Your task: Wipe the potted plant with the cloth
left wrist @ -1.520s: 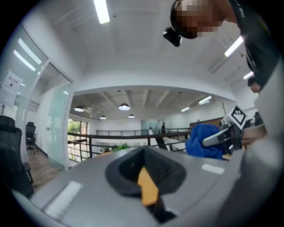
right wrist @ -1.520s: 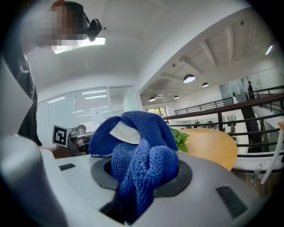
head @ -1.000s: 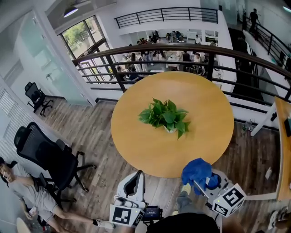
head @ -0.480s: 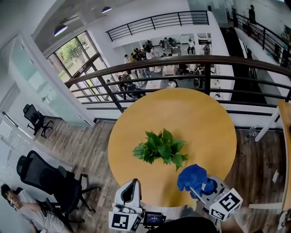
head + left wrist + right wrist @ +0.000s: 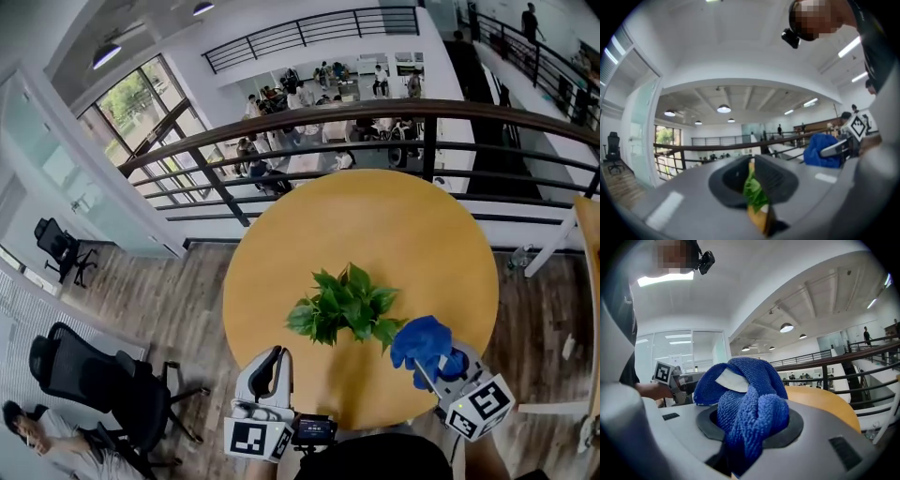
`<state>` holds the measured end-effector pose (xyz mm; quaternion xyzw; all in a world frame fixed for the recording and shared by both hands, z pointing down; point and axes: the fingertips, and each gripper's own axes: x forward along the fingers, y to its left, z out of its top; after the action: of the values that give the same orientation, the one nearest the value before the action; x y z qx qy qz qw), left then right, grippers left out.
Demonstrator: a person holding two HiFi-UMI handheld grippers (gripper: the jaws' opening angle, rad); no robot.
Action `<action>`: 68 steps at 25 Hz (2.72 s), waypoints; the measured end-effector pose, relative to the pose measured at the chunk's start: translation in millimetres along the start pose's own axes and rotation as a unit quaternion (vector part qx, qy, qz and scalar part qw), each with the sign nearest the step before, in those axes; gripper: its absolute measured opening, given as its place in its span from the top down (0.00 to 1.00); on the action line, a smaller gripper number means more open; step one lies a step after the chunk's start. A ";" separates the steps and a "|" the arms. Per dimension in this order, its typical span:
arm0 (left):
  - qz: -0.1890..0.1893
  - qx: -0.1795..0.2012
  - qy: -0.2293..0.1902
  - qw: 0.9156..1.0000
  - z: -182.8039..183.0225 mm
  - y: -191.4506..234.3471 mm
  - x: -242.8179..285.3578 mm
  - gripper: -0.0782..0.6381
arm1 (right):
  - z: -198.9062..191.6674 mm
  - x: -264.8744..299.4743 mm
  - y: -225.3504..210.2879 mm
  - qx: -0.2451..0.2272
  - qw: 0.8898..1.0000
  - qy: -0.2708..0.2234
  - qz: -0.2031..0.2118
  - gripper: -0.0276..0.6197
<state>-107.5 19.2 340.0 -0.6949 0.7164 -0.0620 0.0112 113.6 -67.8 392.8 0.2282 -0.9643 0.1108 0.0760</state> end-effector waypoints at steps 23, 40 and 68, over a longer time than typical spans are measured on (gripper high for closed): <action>-0.265 0.043 0.048 0.962 -88.3 8.6 126.9 0.57 | -12.3 53.4 14.6 -0.033 0.975 0.036 -0.216 0.72; -0.287 0.023 0.070 0.955 -90.0 -20.4 131.9 0.89 | -65.0 78.6 32.8 -0.094 0.973 0.116 -0.178 0.72; -0.278 -0.015 0.089 0.956 -92.8 -16.5 132.7 0.89 | -155.9 29.1 -36.3 -0.202 0.897 0.297 -0.257 0.72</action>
<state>-105.1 -106.7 443.1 -0.8585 0.4936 -0.1134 -0.0805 119.4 -73.0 555.3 0.4042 -0.8066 -0.0471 0.4288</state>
